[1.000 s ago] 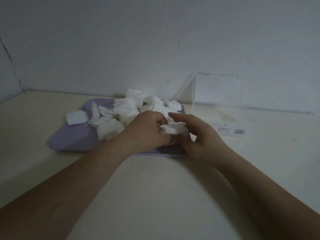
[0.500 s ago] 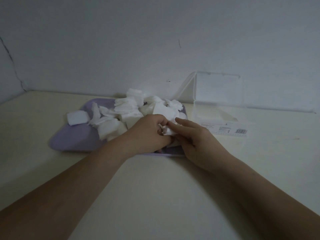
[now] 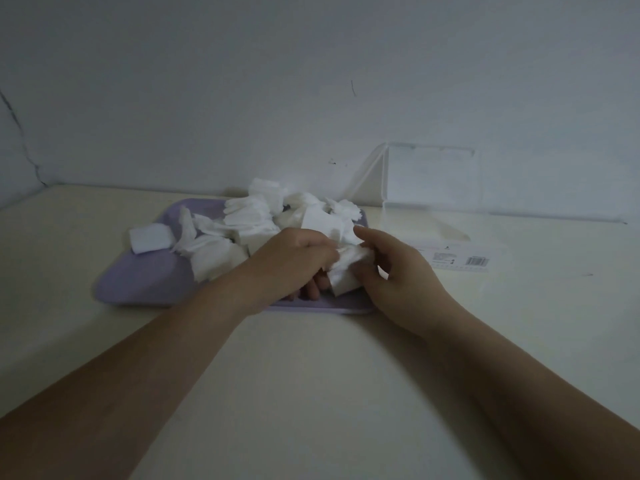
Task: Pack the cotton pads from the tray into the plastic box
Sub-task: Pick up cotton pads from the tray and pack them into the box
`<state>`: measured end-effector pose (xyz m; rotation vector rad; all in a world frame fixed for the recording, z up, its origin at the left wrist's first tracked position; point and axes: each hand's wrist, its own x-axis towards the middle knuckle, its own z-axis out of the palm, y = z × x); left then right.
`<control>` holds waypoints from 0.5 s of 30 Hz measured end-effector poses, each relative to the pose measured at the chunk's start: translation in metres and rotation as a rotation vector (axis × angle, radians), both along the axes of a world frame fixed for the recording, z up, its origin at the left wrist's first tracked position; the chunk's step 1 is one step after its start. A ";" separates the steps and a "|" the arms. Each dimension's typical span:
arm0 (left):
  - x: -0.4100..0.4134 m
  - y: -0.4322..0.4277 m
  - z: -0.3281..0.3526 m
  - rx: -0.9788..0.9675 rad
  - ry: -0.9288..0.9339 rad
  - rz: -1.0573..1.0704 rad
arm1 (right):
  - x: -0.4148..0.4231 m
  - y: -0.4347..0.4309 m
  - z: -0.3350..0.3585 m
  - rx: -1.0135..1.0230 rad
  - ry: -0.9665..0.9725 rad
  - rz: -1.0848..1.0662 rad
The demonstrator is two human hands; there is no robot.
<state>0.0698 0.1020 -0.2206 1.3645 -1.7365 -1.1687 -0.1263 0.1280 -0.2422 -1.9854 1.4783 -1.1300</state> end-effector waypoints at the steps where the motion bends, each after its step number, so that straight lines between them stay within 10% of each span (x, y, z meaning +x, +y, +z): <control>1: 0.001 0.001 0.000 -0.018 -0.001 -0.035 | -0.001 0.000 0.001 0.010 -0.039 -0.005; 9: 0.002 0.002 0.007 -0.301 0.095 -0.019 | -0.004 -0.002 0.020 0.157 -0.602 0.076; 15: -0.027 -0.005 0.026 -0.242 0.191 -0.027 | -0.022 -0.001 0.044 0.178 -0.649 0.070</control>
